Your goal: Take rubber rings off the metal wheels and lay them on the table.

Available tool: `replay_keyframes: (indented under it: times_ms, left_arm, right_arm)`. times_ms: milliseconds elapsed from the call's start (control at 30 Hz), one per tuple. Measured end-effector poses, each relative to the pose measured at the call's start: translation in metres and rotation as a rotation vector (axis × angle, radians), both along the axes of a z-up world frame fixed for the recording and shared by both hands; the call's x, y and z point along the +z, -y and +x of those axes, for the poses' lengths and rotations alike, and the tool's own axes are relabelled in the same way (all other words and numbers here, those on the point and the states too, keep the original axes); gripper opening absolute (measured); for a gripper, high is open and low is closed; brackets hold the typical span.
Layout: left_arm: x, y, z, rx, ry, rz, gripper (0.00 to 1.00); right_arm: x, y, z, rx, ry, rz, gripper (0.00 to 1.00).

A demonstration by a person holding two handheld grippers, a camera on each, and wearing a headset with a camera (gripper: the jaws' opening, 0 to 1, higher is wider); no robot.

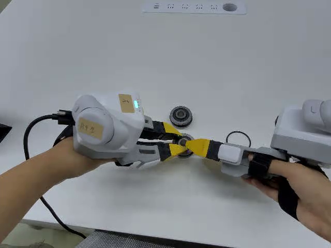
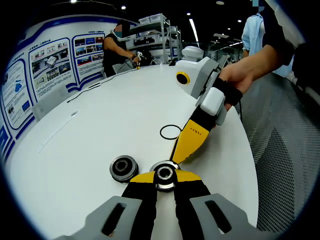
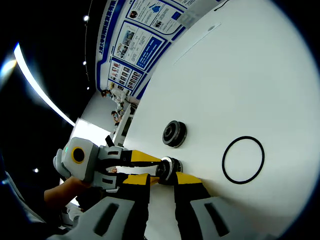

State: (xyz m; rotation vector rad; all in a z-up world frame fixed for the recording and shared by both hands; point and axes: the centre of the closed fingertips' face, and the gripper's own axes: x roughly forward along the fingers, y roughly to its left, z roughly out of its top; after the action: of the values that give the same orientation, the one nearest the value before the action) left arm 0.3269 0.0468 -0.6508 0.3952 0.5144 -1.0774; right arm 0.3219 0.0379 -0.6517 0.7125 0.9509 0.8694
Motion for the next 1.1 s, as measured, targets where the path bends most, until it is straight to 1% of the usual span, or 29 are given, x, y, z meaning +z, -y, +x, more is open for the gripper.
replay_keyframes:
  times_ms: [267,500,767,1100]
  left_arm:
    - [0.0009,0.0004,-0.0004,0.001,-0.001,-0.004,0.12]
    - [-0.0003,-0.0006,0.001,0.001,-0.001,-0.003,0.12]
    - [-0.0014,-0.0013,0.0019,0.001,-0.002,-0.002,0.12]
    - [-0.0019,-0.0016,0.0023,0.002,-0.002,-0.001,0.12]
  right_arm:
    - [-0.0057,0.0032,0.0022,-0.022,-0.054,-0.002,0.11]
    - [-0.0088,0.0046,0.0027,-0.036,-0.087,-0.003,0.06]
    - [-0.0086,0.0049,0.0029,-0.036,-0.098,0.0,0.05]
    - [-0.007,0.006,0.0036,-0.035,-0.099,0.003,0.03]
